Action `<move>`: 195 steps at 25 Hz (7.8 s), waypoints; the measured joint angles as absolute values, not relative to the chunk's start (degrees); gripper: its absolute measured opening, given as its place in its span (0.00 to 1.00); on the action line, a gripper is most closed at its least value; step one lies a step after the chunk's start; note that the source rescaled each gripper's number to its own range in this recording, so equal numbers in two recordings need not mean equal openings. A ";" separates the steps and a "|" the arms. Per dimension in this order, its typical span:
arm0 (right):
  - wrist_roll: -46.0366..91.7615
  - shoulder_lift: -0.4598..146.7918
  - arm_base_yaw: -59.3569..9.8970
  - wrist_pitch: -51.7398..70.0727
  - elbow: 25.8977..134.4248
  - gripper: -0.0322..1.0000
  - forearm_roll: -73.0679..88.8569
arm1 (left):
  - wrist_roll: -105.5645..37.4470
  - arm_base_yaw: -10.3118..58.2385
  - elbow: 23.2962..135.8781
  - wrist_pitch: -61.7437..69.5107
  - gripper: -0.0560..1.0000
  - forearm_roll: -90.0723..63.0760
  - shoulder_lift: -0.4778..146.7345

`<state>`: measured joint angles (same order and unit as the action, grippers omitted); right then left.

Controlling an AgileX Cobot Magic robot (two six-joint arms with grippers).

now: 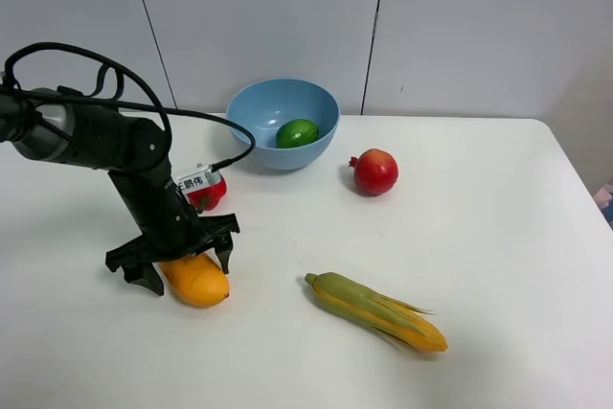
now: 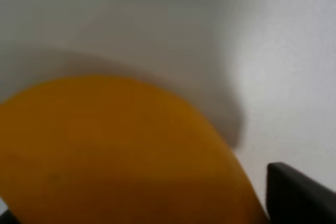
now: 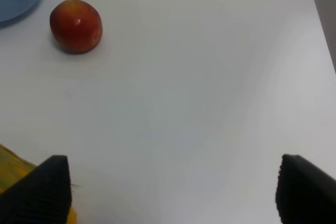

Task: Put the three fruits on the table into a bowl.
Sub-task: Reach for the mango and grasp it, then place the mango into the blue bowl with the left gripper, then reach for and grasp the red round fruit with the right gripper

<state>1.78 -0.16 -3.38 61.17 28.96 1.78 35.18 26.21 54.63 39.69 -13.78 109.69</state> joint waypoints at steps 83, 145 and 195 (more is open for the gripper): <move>1.78 -0.16 -3.38 61.17 28.96 0.40 1.78 | 16.91 10.82 51.94 56.73 0.98 18.33 40.72; 9.24 30.03 -10.11 47.83 39.54 0.40 5.76 | 2.16 4.16 29.01 60.18 0.98 1.44 -0.38; 34.19 121.85 -16.90 24.95 76.07 0.28 24.38 | 2.11 4.16 29.01 60.18 1.00 1.44 -0.38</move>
